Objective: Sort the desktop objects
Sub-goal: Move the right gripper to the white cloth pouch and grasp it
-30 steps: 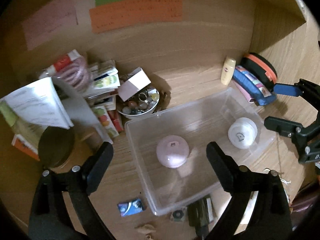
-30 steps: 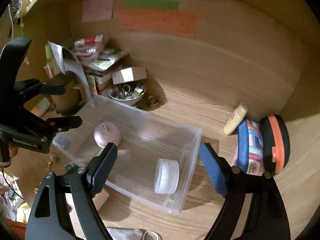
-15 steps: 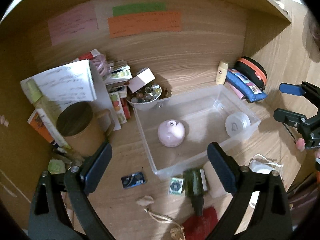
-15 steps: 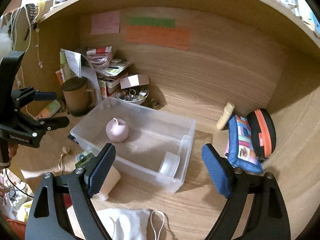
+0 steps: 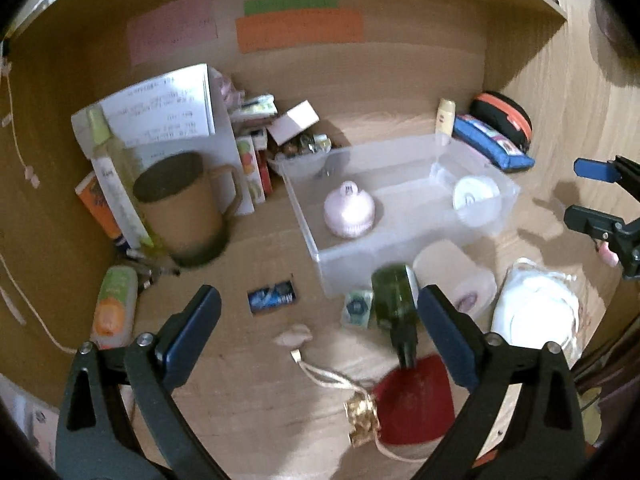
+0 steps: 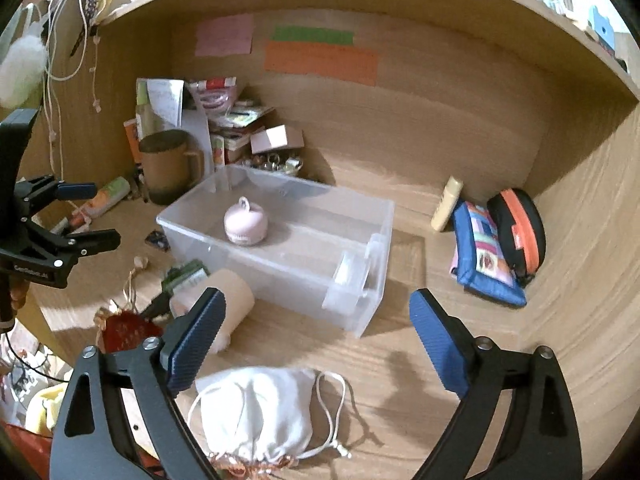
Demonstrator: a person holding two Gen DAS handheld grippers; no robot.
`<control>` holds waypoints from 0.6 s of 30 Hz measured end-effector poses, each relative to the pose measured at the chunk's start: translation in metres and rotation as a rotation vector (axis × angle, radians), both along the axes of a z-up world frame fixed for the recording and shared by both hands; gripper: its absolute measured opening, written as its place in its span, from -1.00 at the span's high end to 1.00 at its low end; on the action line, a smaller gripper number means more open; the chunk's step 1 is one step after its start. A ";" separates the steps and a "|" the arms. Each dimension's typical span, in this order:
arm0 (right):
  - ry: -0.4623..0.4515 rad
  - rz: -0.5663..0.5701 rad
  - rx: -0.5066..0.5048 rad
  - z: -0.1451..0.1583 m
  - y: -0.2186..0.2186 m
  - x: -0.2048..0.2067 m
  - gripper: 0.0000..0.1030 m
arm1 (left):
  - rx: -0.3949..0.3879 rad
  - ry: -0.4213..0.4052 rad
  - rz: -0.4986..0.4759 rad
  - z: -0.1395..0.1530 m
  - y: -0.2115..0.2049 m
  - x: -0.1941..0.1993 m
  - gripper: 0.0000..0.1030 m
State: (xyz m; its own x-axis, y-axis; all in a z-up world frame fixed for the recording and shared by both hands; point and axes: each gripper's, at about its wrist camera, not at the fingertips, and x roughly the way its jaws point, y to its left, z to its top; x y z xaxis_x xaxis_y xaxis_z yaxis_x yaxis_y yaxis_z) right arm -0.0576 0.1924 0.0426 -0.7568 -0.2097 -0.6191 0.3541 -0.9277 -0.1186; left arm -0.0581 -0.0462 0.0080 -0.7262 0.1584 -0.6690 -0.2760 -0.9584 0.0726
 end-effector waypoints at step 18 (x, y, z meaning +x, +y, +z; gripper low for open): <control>-0.188 0.030 0.001 -0.066 0.006 -0.001 -0.84 | -0.015 -0.105 -0.040 -0.069 0.021 0.038 -0.94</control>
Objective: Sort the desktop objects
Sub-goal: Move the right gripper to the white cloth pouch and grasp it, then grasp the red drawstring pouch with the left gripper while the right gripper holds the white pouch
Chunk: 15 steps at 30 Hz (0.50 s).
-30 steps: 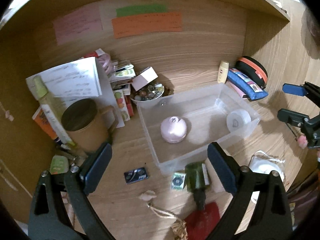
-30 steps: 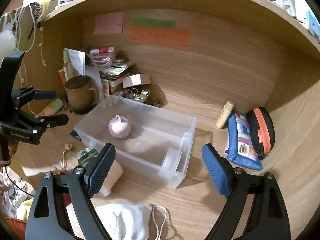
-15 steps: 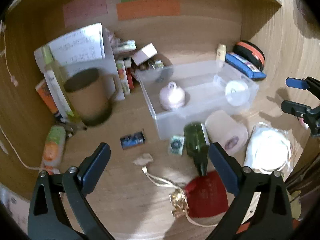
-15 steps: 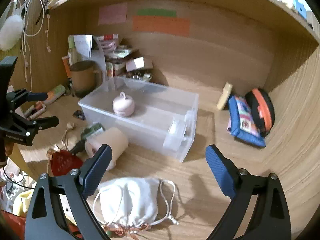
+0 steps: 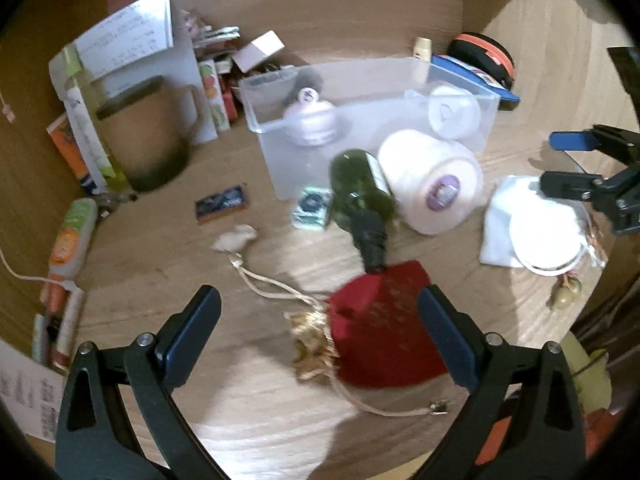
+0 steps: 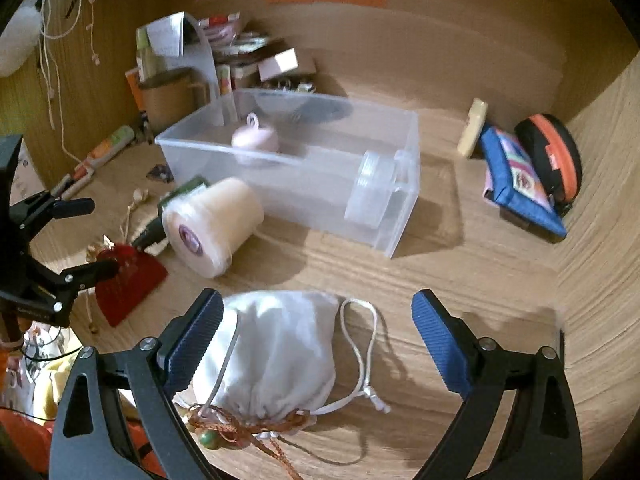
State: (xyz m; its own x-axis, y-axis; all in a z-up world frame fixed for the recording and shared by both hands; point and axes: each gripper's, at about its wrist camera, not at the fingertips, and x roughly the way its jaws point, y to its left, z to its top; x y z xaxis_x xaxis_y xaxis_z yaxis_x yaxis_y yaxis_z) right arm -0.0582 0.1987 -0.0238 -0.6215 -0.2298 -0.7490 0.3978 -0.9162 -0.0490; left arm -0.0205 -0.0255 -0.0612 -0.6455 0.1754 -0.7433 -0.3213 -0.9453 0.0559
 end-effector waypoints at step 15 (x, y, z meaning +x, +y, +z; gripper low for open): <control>-0.149 0.060 -0.016 -0.041 -0.014 -0.009 -0.84 | 0.065 -0.062 -0.017 -0.022 0.003 -0.004 -0.98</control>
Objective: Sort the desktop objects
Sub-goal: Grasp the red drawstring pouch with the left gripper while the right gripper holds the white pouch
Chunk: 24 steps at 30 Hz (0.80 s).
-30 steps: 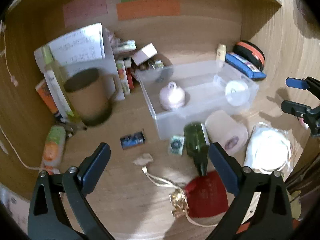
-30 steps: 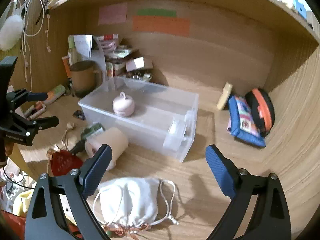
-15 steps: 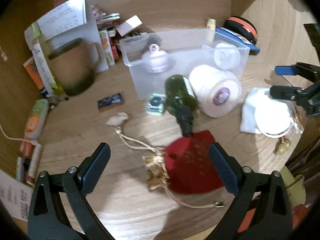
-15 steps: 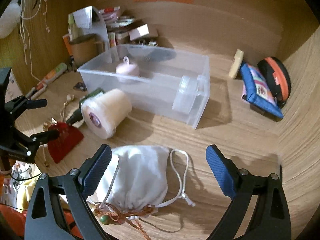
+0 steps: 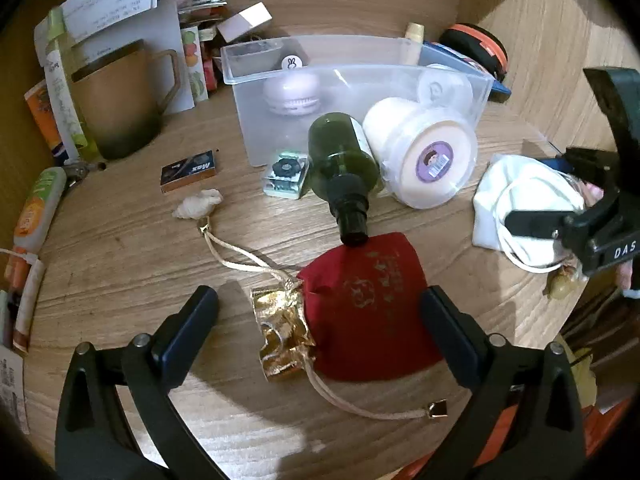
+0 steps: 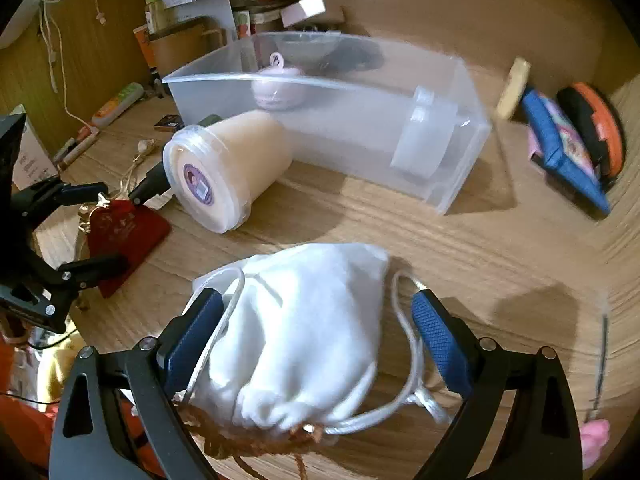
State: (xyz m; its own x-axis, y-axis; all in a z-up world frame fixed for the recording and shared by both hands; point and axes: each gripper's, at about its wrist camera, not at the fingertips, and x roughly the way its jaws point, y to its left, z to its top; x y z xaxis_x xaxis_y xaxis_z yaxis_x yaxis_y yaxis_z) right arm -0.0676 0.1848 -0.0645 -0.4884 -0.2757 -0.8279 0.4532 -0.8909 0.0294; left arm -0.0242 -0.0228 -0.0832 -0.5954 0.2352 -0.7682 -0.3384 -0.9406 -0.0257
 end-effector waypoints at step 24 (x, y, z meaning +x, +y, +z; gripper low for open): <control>0.026 -0.016 -0.162 0.002 0.010 0.004 0.01 | 0.034 0.063 -0.059 0.003 0.018 0.009 0.35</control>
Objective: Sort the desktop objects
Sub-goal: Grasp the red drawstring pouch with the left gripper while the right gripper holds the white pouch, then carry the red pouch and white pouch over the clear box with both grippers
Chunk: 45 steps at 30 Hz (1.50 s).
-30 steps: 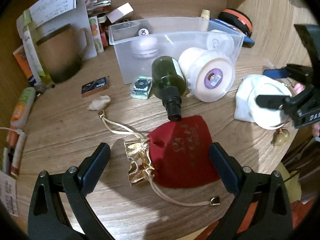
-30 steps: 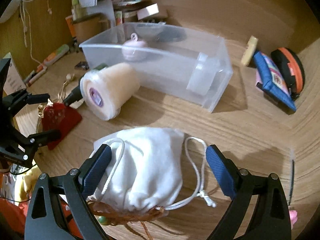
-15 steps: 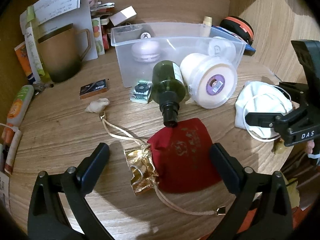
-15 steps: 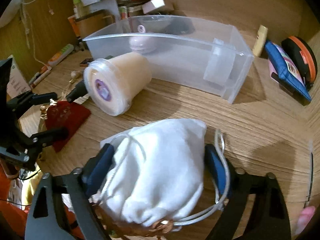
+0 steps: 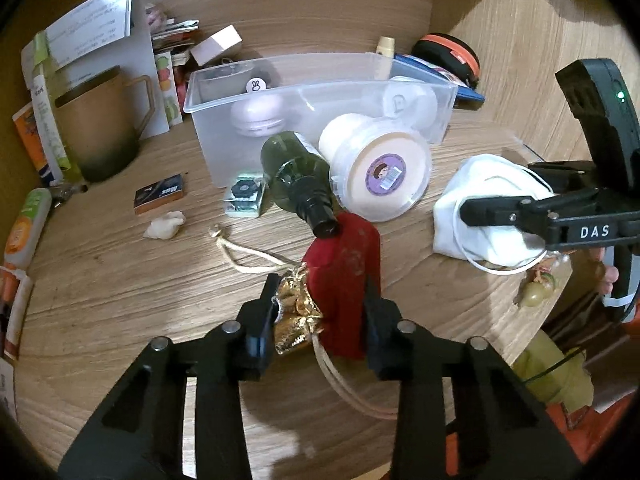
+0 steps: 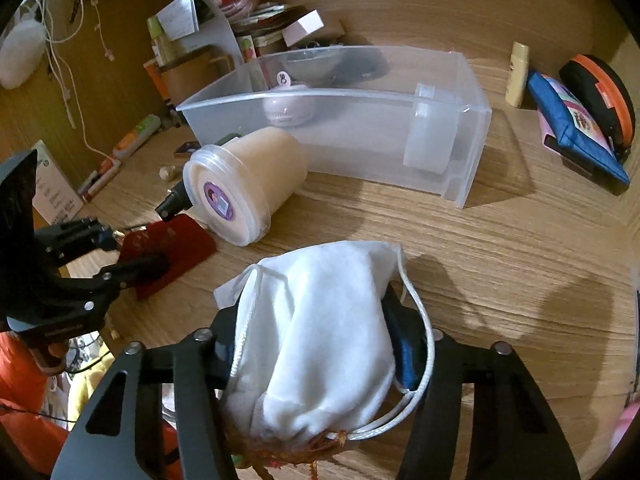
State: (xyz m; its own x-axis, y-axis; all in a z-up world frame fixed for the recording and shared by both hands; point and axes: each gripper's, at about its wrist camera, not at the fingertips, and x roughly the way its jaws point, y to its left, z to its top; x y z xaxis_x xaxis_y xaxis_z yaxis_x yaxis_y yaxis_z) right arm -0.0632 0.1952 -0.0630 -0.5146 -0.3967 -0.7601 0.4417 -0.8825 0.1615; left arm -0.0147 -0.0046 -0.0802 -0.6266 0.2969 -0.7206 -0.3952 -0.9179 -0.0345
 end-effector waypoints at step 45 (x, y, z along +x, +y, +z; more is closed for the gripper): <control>0.219 -0.009 -0.114 0.090 0.004 -0.021 0.10 | 0.055 0.188 0.102 0.073 -0.038 -0.010 0.40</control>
